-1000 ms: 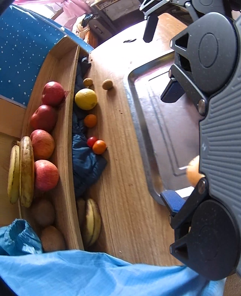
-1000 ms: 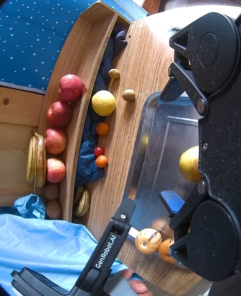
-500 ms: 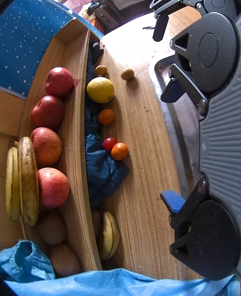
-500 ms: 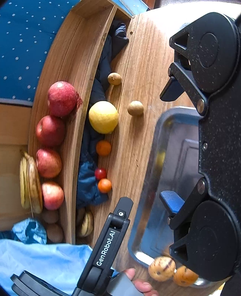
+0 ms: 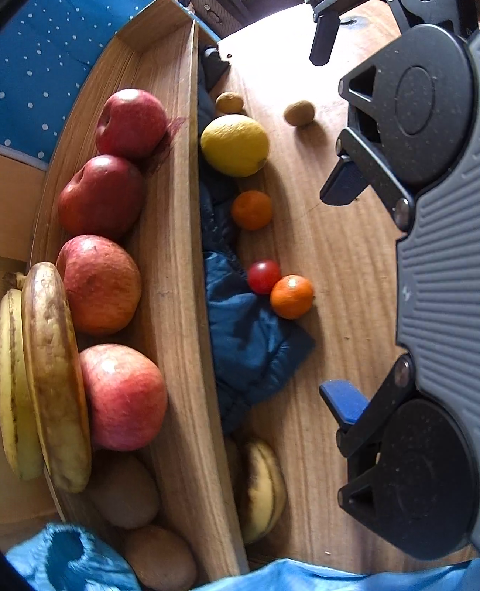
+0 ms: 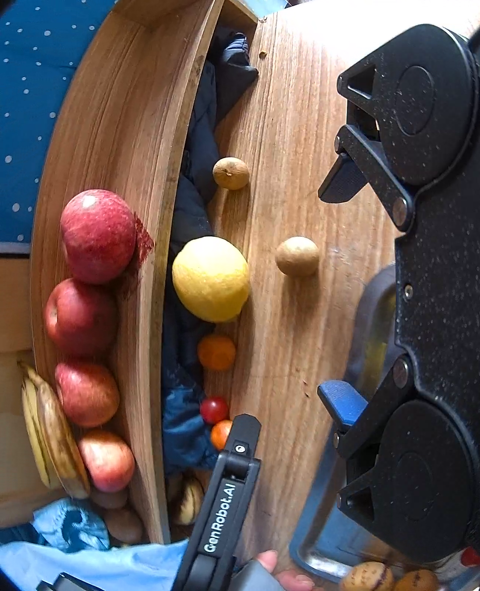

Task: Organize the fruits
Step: 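Move both open tools back toward the small fruits under the shelf, then grasp the small orange fruit with the left tool while the right tool grasps a small brown fruit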

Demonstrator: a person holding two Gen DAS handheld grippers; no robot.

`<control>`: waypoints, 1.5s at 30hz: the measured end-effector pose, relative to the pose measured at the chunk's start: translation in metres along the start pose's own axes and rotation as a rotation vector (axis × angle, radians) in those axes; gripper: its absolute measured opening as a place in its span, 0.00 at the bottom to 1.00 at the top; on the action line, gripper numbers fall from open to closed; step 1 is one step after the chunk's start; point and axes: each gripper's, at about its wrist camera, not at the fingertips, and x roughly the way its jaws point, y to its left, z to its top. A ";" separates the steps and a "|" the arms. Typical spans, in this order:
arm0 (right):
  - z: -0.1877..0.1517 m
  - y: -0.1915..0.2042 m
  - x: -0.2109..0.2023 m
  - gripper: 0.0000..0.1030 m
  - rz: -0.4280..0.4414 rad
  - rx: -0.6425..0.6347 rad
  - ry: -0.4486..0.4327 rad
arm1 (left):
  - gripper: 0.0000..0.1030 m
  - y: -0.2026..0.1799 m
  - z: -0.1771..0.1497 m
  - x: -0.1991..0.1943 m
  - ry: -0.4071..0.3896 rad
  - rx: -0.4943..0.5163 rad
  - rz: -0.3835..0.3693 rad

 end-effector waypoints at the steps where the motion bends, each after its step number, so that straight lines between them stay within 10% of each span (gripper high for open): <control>1: 0.002 -0.002 0.002 0.99 0.005 0.009 -0.002 | 1.00 -0.001 0.002 0.002 -0.001 0.001 0.002; 19: 0.013 -0.004 0.024 0.78 0.021 0.050 -0.004 | 0.98 -0.015 0.022 0.025 -0.036 0.061 0.066; 29: 0.011 -0.006 0.024 0.48 -0.057 0.028 -0.031 | 0.72 -0.009 0.020 0.025 -0.025 0.013 0.038; 45: 0.007 -0.006 0.020 0.27 -0.078 0.034 -0.030 | 0.31 0.003 0.023 0.018 -0.020 -0.041 0.028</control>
